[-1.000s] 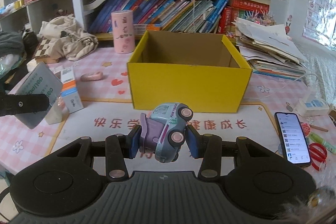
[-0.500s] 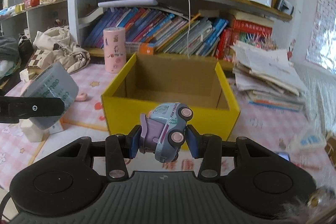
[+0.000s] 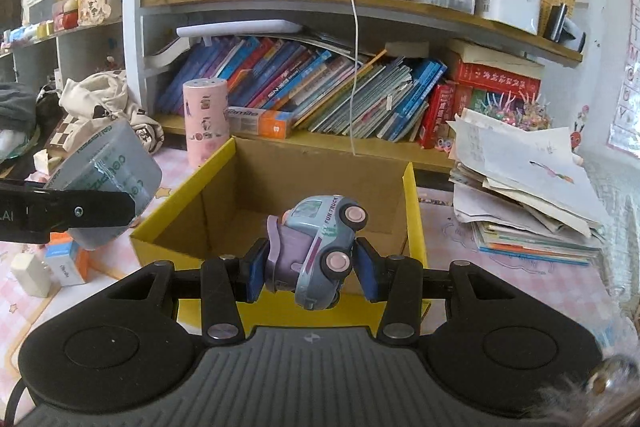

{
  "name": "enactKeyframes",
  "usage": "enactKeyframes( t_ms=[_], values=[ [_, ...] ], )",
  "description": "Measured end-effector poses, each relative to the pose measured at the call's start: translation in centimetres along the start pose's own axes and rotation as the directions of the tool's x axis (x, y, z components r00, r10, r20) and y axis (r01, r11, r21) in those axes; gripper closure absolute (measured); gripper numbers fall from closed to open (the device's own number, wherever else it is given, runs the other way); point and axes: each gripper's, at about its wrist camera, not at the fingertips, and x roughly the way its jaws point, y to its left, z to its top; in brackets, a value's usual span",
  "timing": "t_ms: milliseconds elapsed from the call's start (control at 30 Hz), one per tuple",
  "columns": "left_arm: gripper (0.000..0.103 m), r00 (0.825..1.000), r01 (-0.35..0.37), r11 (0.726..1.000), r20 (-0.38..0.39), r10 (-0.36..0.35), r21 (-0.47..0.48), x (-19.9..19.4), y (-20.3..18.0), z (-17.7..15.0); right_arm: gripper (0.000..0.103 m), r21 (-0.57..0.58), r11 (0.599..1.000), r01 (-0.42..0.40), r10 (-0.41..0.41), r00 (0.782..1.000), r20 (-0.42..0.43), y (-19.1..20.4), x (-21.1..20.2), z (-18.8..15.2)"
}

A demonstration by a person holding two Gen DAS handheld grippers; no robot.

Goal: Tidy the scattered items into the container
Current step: 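Carry the tape roll and toy car over the yellow box with both tools, then open the left tool to drop the tape while the right tool releases the car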

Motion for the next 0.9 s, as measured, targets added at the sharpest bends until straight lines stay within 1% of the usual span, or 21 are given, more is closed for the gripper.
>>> enactKeyframes(
  t_ms=[233, 367, 533, 667, 767, 900],
  values=[
    [0.02, 0.999, -0.019, 0.999, -0.032, 0.02, 0.027, 2.9, -1.1, 0.9, 0.06, -0.016, 0.998, -0.055, 0.054, 0.998, -0.035, -1.7, 2.6, 0.7],
    [0.02, 0.998, -0.018, 0.996, -0.055, 0.022, 0.086, 4.9, -1.9, 1.7, 0.06, -0.056, 0.994, -0.098, 0.094, 0.993, -0.067, -2.3, 4.3, 1.5],
    [0.02, 0.996, -0.018, 0.985, -0.082, 0.033, 0.172, 7.3, -2.7, 2.4, 0.06, -0.158, 0.975, -0.153, 0.132, 0.982, -0.134, -2.8, 6.9, 2.5],
    [0.02, 0.992, -0.032, 0.976, -0.115, 0.057, 0.215, 9.2, -2.9, 2.6, 0.06, -0.25, 0.952, -0.178, 0.134, 0.974, -0.184, -3.0, 9.0, 3.0],
    [0.02, 0.987, -0.037, 0.961, -0.139, 0.078, 0.273, 10.6, -3.0, 2.5, 0.06, -0.311, 0.926, -0.213, 0.142, 0.962, -0.235, -3.1, 10.5, 3.1],
    [0.02, 0.98, -0.027, 0.916, -0.171, 0.103, 0.399, 12.1, -3.6, 2.2, 0.06, -0.405, 0.869, -0.285, 0.159, 0.935, -0.318, -3.0, 12.4, 3.2]
  ],
)
